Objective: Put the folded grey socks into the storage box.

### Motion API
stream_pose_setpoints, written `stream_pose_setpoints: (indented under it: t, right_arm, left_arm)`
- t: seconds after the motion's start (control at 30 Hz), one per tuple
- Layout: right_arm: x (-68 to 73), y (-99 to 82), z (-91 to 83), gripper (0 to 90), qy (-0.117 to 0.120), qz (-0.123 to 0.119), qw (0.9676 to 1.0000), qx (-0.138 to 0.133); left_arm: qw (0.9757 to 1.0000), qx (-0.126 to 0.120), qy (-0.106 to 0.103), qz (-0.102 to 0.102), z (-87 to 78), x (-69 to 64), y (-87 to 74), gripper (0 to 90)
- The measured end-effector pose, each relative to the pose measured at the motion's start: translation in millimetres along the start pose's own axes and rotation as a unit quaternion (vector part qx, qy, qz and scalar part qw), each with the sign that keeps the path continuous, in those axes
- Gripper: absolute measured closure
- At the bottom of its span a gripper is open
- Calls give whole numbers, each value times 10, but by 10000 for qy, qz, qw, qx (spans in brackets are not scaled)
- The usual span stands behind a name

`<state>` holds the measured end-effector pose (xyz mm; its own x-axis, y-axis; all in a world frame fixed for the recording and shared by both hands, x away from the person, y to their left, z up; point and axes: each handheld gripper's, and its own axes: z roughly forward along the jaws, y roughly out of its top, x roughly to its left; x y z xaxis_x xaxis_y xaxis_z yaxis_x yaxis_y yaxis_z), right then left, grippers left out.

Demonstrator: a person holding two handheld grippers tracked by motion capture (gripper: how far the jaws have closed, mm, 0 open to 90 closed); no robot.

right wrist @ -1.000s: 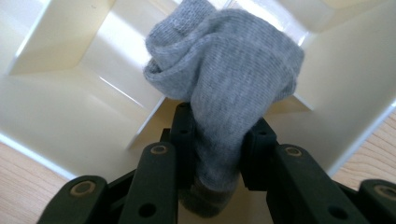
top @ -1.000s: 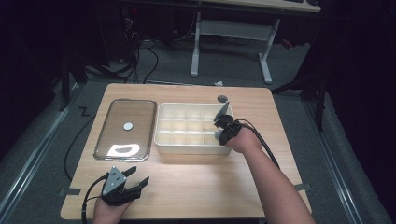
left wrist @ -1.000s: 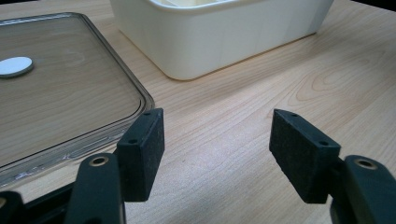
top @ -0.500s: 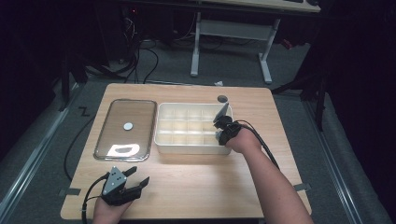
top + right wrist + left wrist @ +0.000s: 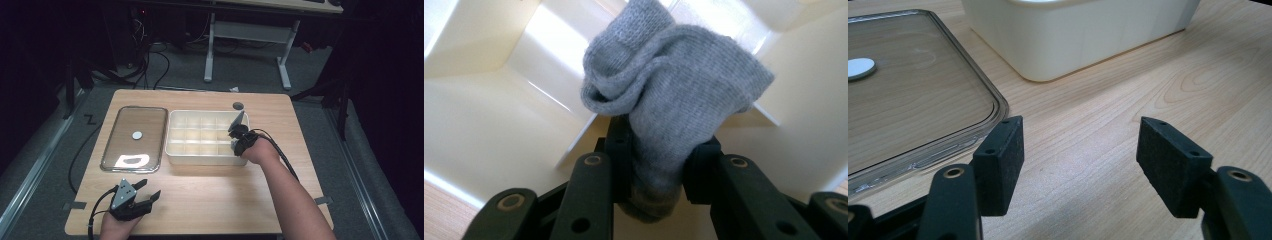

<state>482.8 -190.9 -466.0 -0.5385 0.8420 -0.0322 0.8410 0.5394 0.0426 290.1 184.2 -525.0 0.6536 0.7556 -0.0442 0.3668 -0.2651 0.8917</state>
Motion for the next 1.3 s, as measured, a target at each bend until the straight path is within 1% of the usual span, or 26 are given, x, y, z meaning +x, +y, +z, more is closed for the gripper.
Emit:
stream_pose_setpoints:
  t: [0.07, 0.1, 0.17, 0.27, 0.3, 0.43, 0.53, 0.57, 0.6, 0.63, 0.67, 0.7, 0.77, 0.83, 0.9, 0.93, 1.0, 1.07, 1.13, 1.2, 1.3]
  right_arm:
    - [-1, 2, 2, 699, -18, -51, 10000, -15]
    - [12, 0, 1, 693, -34, -1, 10000, -16]
    - [19, -9, -2, 678, -90, -126, 9999, -57]
    - [25, -12, -11, 651, -96, -103, 9999, -79]
    - [25, -11, -18, 638, -69, -78, 9999, -83]
    - [28, -9, -50, 613, -95, -33, 9999, -94]
    - [26, -13, -105, 581, -124, -39, 9998, -132]
    - [27, -18, -131, 552, -131, 59, 9998, -111]
    - [8, -23, -159, 545, -109, 34, 9998, -138]
    - [-8, -33, -206, 547, -21, 62, 9998, -199]
    - [-6, -40, -236, 547, -10, 106, 9997, -233]
    - [-16, -48, -268, 547, -34, 57, 9995, -295]
    - [-14, -72, -314, 545, 14, 157, 9993, -345]
    - [-22, -92, -358, 538, 27, 79, 9991, -406]
    - [-17, -110, -401, 539, 35, 110, 9989, -448]
    - [-21, -120, -432, 539, 47, 66, 9987, -500]
    - [-35, -129, -471, 542, 63, 78, 9983, -575]
    - [-48, -134, -507, 541, 64, 134, 9978, -645]
    - [-46, -132, -527, 542, 107, 163, 9976, -668]
    - [-41, -127, -542, 543, 110, 110, 9975, -687]
    - [-45, -121, -568, 544, 131, 140, 9971, -732]
  left_arm:
    - [10000, -3, 0, -12, -1, 3, -1, 362]
    - [10000, -4, -4, -15, -1, 2, -1, 362]
    - [10000, 6, -10, 2, 1, -1, -2, 362]
    - [10000, 22, -15, -1, 7, -4, -4, 362]
    - [10000, 11, -11, -9, 5, -6, -5, 362]
    - [10000, -37, 8, -53, -11, 3, -1, 363]
    - [10000, -18, -3, -75, -9, 16, -6, 363]
    - [9999, -37, -5, -113, -5, 18, -6, 363]
    - [9999, -25, -7, -125, -7, 22, -7, 363]
    - [9999, -17, -17, -123, -13, 23, -7, 363]
    - [9999, -15, -21, -122, -19, 22, -8, 363]
    - [9999, -33, -17, -106, -23, 19, -7, 363]
    - [9999, -47, -17, -89, -23, 19, -1, 363]
    - [10000, -20, -19, -87, -12, 21, -5, 363]
    - [9999, -2, -38, -103, -7, 18, -12, 363]
    - [10000, 2, -40, -84, -8, 15, -10, 363]
    - [10000, 2, -35, -52, -7, 9, -4, 363]
    - [10000, 0, -49, -78, -4, 6, -5, 363]
    - [10000, 23, -56, -61, 1, -4, -11, 363]
    - [10000, 23, -59, -48, 3, -6, -9, 363]
    - [10000, 32, -54, -37, -1, -4, -9, 363]
